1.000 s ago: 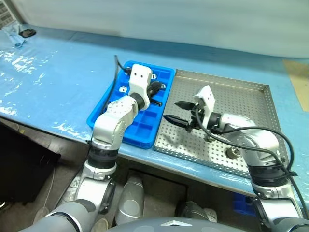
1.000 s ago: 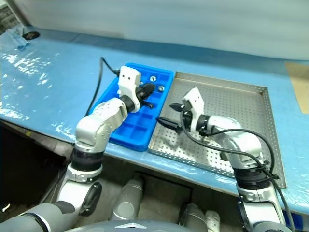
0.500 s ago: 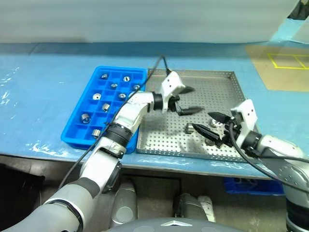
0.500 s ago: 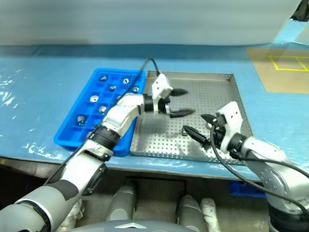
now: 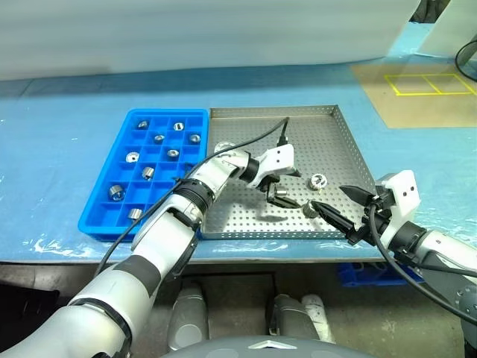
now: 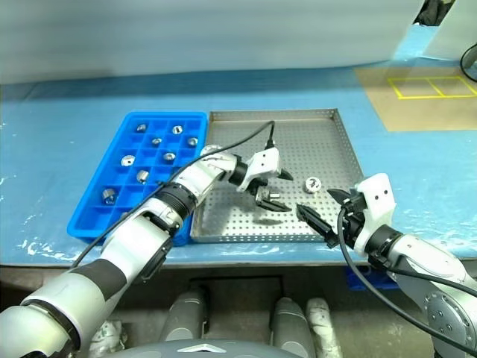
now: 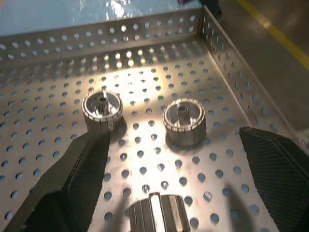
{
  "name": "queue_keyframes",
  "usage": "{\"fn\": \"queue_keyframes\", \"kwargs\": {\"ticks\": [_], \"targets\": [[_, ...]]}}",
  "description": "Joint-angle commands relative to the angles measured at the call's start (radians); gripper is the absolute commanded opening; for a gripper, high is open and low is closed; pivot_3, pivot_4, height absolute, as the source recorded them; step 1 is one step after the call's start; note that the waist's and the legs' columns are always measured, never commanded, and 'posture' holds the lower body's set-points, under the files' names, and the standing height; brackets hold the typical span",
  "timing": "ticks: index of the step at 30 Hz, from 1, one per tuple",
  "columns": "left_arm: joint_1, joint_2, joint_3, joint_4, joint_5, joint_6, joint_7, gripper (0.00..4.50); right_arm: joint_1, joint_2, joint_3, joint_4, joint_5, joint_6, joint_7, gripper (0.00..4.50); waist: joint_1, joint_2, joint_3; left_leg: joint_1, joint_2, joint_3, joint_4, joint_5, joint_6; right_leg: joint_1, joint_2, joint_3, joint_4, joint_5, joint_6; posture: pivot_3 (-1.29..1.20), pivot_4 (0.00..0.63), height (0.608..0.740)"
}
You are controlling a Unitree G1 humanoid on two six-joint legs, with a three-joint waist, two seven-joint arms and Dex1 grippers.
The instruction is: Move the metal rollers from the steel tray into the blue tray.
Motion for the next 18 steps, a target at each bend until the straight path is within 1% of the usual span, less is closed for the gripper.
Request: {"fn": "queue_keyframes", "kwargs": {"ticks": [1, 6, 16, 18], "targets": [[-0.046, -0.012, -0.005, 0.032, 0.045, -0.051, 0.029, 4.47, 0.006, 0.0, -0.028, -0.044, 0.032, -0.026, -0.018, 4.5, 0.0, 0.0, 0.0, 0.0, 0.0, 0.0, 0.0, 0.0, 0.001, 0.0, 0.0, 0.0, 0.0, 0.0, 0.0, -0.24, 0.15, 0.74], [-0.062, -0.027, 0.01, 0.075, 0.079, -0.066, 0.058, 4.47, 0.017, -0.002, -0.021, -0.047, 0.044, -0.039, -0.036, 4.5, 0.0, 0.0, 0.0, 0.0, 0.0, 0.002, 0.0, -0.002, 0.004, 0.0, -0.001, 0.0, 0.0, 0.0, 0.0, -0.24, 0.15, 0.74], [-0.046, -0.023, -0.036, 0.096, 0.177, -0.087, 0.053, 4.47, 0.023, -0.014, -0.015, -0.039, 0.06, -0.056, -0.048, 4.5, 0.0, 0.0, 0.0, 0.001, 0.0, 0.003, 0.0, -0.002, 0.007, 0.0, -0.002, 0.001, 0.0, 0.0, 0.0, -0.24, 0.15, 0.74], [-0.05, -0.021, -0.036, 0.105, 0.193, -0.085, 0.086, 4.1, 0.021, -0.017, -0.012, -0.037, 0.063, -0.058, -0.049, 4.5, 0.0, 0.0, 0.0, 0.001, 0.0, 0.003, 0.0, -0.002, 0.008, 0.0, -0.002, 0.001, 0.0, 0.0, 0.0, -0.23, 0.15, 0.74]]}}
